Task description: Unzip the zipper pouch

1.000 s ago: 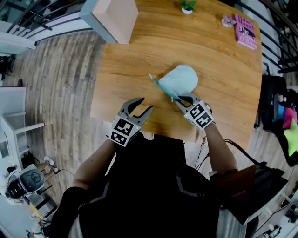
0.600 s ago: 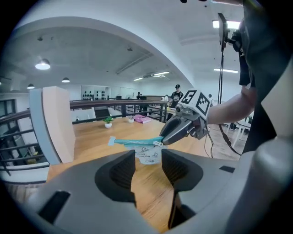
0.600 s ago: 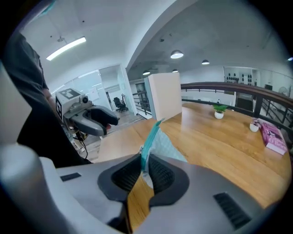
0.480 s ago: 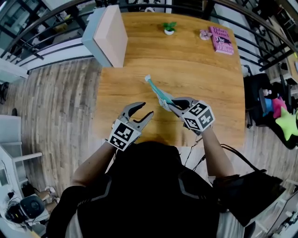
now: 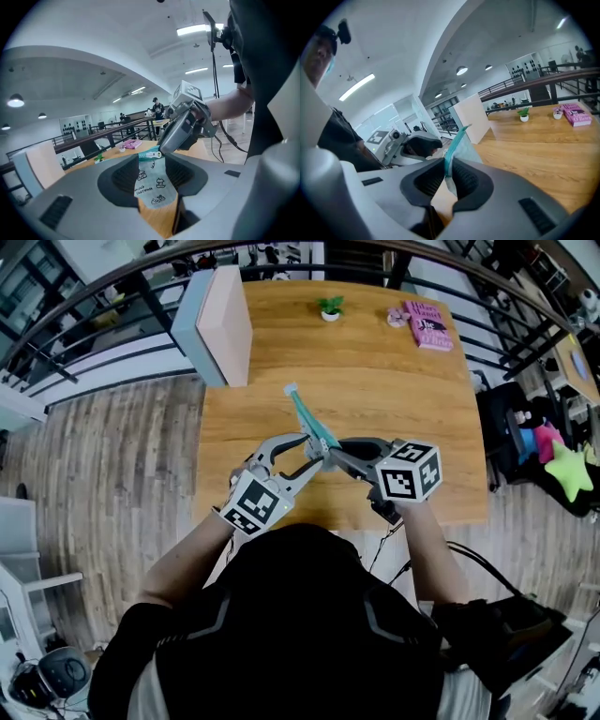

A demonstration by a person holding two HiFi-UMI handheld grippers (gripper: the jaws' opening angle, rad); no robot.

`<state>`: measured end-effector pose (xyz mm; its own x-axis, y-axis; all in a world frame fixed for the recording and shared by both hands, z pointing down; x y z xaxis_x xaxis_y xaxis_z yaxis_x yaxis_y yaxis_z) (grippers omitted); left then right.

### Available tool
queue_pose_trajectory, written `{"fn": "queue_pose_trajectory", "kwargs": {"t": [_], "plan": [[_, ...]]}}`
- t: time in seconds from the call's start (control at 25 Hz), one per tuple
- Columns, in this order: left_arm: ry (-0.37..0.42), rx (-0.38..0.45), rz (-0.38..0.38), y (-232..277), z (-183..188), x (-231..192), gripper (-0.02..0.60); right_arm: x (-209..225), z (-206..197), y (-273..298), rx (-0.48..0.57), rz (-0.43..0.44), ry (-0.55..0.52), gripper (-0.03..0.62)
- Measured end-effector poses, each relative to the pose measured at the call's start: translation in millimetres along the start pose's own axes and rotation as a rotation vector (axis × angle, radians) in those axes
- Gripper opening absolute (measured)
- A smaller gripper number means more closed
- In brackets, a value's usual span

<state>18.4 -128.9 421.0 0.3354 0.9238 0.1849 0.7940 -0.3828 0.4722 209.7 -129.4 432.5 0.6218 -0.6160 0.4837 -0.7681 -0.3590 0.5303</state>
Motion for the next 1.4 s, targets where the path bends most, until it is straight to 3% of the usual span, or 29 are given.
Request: {"fn": "queue_pose_trajectory", "kwargs": {"t": [0.24,0.44,0.68,0.8,1.08,1.12,1.4], "plan": [[0.111,0.039,-0.036,-13,14,-2,0.196,-26,13,-8,0.04,0.02,0.033,0.06],[0.322,0.052,-0.023,-22,19,-1,0.175,-36,19,-12,0.033,0.03,0.026,0.06],[0.402,0.06,-0.055,-26,20,-3,0.126,-41,19,-8,0.014,0.029,0.042,0.06],[0.354,0.072,-0.098,-29,20,-7,0.123,-44,20,-7,0.009,0.032,0.036,0.06],[0.042,0.168,-0.222,-39,18,-24,0.106,-45,22,-6,0.02,0.059,0.037,0.06],[0.007,0.178,-0.223,-39,17,-27,0.042,-45,23,-5,0.017,0.058,0.035,0.06],[-0.06,0.151,-0.18,-36,12,-32,0.035,-45,25,-1,0.004,0.052,0.025,0.058]]}}
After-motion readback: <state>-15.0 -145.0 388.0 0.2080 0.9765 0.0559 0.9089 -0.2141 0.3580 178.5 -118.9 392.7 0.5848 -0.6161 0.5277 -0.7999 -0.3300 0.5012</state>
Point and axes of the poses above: the fingertips, and each gripper's own axes: y forward along the fingers, x to its right, z out of its top, the point moved 10 cm from there along -y, backward along the fingers, and after that the axes turned 7 degrees about -x, right-handed, at the moved point
